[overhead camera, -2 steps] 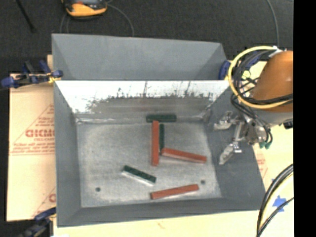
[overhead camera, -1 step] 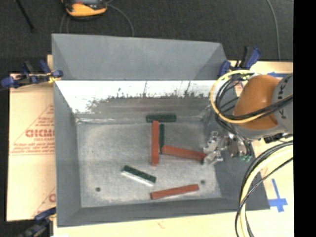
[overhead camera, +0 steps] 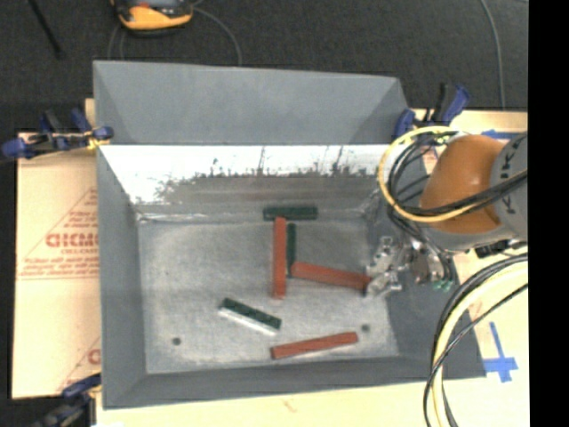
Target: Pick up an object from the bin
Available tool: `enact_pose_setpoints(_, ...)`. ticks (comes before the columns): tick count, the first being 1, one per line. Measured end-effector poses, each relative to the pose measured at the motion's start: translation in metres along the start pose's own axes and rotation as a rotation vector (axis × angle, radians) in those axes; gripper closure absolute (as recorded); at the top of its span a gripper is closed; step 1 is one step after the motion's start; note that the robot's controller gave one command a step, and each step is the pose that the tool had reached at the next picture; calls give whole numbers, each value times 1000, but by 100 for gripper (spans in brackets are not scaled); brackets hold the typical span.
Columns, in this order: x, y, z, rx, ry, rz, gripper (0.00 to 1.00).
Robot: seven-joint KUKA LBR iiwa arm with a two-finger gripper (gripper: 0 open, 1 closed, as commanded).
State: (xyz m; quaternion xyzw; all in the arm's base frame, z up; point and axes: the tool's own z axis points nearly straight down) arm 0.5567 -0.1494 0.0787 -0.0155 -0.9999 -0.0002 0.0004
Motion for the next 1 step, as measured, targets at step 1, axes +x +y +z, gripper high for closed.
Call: enact_pose_setpoints(1, -8, 11, -192, 1, -7, 28, 100)
